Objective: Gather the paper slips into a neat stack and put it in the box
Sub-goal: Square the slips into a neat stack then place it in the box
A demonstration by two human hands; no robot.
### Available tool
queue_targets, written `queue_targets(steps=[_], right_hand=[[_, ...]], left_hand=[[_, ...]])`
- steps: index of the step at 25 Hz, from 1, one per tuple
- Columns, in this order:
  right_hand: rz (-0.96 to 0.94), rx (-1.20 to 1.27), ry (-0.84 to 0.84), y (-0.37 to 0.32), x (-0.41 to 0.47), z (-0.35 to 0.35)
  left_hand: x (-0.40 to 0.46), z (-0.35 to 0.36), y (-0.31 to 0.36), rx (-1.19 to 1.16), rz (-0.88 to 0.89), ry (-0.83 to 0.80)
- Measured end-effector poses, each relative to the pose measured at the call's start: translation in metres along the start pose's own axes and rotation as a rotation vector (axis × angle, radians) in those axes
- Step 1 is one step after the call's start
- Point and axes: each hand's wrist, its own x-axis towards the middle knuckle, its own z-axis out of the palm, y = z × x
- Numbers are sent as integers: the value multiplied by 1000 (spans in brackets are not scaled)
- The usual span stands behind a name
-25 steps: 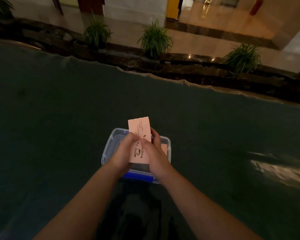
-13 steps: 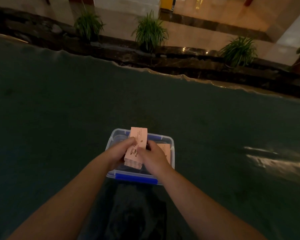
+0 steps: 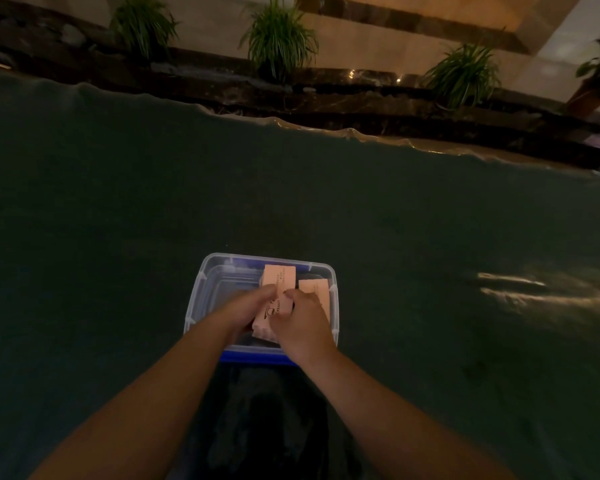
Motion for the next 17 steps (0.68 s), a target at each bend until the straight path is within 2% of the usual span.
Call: queue_targets(steps=[8,14,17], right_hand=[[-10,-76,12,5,4,0],[-125,-307,-52,1,7,-1],[-108,-275,-65,0,3,-9]], left_hand=[[-4,14,3,126,-4,86],[-11,29,18,273,-101,248],[-19,30,23,334,-110,315]])
